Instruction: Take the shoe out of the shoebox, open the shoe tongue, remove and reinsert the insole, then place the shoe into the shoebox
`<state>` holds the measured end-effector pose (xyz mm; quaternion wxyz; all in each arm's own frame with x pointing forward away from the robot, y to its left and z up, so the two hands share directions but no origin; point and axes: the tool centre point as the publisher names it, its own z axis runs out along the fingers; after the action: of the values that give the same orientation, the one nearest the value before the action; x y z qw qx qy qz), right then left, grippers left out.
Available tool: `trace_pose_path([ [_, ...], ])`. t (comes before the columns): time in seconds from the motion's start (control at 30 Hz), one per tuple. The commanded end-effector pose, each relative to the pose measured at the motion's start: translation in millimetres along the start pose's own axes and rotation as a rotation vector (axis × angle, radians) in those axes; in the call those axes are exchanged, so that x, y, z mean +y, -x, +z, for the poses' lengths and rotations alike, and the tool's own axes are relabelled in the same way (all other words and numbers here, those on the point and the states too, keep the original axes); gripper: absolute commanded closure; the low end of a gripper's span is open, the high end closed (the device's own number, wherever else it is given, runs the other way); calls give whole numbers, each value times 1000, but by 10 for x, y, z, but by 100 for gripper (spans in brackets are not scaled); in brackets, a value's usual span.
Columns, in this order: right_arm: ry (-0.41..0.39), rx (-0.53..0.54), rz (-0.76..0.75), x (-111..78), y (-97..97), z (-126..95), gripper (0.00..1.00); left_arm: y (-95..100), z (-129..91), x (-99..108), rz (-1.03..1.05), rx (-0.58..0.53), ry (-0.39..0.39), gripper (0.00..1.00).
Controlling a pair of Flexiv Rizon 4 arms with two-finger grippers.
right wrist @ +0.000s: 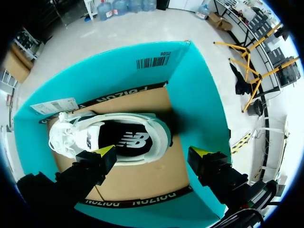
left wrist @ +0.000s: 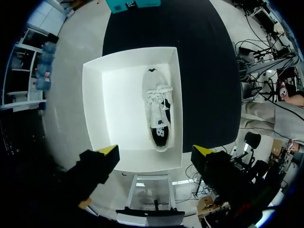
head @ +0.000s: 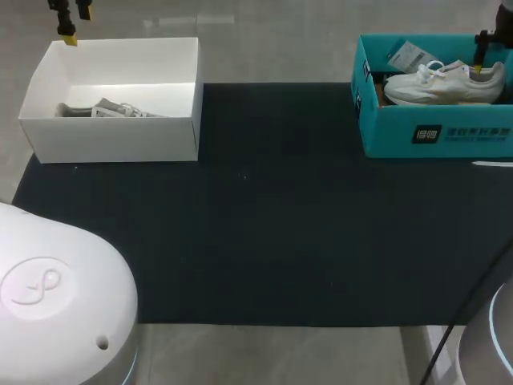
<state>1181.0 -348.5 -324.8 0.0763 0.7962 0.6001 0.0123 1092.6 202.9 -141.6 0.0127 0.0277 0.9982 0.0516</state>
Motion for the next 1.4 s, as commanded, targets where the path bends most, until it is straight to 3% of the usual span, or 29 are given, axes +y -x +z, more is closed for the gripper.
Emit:
trace_pose_path([
  [0.03, -62, 7, 3, 127, 23, 133, 0, -10, -3, 4, 1, -1, 1, 0],
  [0.4, -146, 22, -33, 133, 121, 473, 0, -10, -3, 4, 1, -1, 1, 0],
  [0.67, -192, 18, -78, 136, 93, 583, 0, -10, -3, 4, 1, -1, 1, 0],
  [0.7, -197, 18, -80, 133, 87, 590, 13, -10, -3, 4, 1, -1, 1, 0],
  [0.77, -207, 17, -85, 123, 74, 606, 53, -10, -3, 4, 1, -1, 1, 0],
  [0.9, -231, 13, -87, 73, 60, 644, 100, -10, -3, 4, 1, -1, 1, 0],
  [1.3, -245, 8, -69, -46, 140, 630, 100, -10, -3, 4, 1, -1, 1, 0],
  [1.4, -231, 11, -60, -59, 156, 541, 100, -10, -3, 4, 1, -1, 1, 0],
])
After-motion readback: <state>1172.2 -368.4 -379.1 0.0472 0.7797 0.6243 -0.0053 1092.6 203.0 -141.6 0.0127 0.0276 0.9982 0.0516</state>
